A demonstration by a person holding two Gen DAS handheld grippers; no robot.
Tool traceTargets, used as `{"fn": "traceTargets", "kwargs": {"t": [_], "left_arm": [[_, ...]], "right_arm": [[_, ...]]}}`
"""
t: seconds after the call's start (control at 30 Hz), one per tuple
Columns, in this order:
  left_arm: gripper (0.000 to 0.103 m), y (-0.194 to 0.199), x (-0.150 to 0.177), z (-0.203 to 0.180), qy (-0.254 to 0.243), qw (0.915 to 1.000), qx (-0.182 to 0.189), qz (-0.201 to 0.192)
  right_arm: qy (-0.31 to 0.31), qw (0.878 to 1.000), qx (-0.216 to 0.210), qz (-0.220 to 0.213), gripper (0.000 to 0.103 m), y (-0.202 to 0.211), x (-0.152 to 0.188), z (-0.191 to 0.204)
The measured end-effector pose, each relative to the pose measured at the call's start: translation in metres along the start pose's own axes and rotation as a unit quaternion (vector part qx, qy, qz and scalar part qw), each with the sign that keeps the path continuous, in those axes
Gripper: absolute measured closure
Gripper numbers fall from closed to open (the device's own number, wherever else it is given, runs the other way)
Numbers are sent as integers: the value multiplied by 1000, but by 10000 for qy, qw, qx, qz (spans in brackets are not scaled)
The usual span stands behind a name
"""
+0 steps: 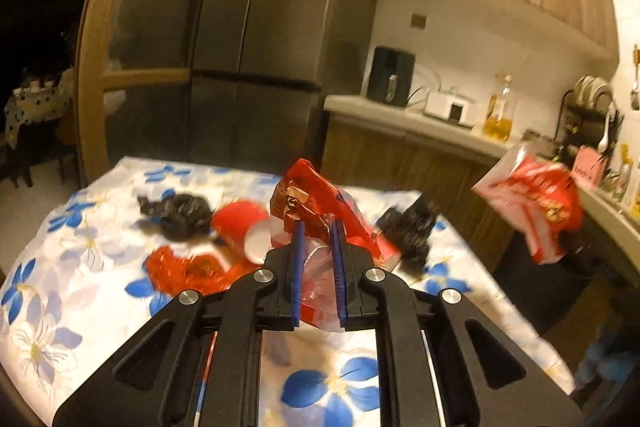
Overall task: Collect trash
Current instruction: 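Carry the red bag and clear bag with both tools over the black bin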
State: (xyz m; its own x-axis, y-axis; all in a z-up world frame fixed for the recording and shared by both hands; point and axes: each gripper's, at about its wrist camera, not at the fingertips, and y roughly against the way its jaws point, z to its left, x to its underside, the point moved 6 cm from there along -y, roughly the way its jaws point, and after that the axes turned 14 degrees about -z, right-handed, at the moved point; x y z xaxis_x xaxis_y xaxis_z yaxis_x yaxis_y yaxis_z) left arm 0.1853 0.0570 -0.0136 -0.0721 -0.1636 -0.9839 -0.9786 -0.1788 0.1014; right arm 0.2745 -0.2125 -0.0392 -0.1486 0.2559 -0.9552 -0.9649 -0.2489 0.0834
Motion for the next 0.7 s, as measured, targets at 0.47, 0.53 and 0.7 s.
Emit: {"fn": "traceTargets", "kwargs": {"t": [0.47, 0.53, 0.7], "left_arm": [[90, -3, -26, -98, -154, 9940, 1000, -404], [90, -5, -27, -112, -183, 9921, 1154, -451], [90, -13, -29, -156, -165, 9860, 1579, -506]], "right_arm": [[-54, 9992, 198, -340, 99, 23, -27, -28], [-76, 9989, 267, -389, 98, 25, -32, -37], [-72, 9972, 497, -560, 99, 31, -48, -63]]}}
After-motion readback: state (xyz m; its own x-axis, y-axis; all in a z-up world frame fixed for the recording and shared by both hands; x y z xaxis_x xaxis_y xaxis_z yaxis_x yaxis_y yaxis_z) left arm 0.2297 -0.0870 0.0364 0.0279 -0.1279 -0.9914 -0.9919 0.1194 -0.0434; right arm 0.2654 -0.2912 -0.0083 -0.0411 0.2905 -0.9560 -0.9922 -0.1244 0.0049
